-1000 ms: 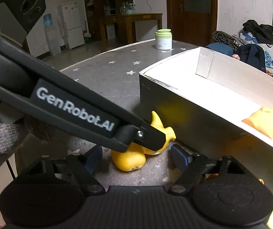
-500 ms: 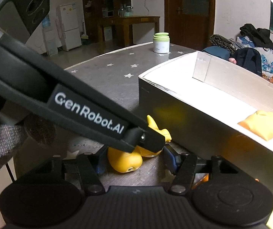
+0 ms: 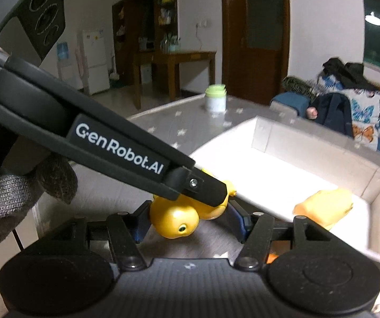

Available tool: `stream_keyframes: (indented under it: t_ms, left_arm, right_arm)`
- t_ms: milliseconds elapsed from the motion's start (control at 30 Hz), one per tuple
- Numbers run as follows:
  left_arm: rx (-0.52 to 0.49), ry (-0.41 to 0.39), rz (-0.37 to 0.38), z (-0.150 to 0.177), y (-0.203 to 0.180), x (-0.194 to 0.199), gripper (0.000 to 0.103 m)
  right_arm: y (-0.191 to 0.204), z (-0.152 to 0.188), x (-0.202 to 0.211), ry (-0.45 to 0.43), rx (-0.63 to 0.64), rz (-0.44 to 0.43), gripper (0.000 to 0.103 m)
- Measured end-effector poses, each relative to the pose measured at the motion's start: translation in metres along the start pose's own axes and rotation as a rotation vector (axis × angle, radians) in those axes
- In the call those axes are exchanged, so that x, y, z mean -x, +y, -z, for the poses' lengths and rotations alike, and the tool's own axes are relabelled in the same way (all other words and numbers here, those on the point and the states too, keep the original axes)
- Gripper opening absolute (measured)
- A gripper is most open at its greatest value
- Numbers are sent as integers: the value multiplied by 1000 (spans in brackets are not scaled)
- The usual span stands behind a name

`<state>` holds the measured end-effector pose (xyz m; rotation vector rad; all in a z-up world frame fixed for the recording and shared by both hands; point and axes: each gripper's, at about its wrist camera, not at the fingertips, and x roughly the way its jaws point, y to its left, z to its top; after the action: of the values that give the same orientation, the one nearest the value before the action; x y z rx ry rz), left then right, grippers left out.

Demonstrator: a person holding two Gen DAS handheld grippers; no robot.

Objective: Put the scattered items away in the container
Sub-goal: 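Close the left gripper on the small duck while the right gripper grips it too, then lift the small duck with both grippers over the box wall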

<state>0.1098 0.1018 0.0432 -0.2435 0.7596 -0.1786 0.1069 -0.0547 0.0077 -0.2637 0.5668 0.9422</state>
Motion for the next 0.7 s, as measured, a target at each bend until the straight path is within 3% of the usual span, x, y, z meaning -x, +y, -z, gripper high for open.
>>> stream_keyframes:
  t_ms: [300,700]
  left_arm:
    - [-20,-36,34,-51,-12,-25,30]
    - [56,87,33,-83,23,-109,30]
  right_arm:
    - [-40,-32,1,-53,-29,59,61]
    - [-100,-48,-77,95,-106,39,61]
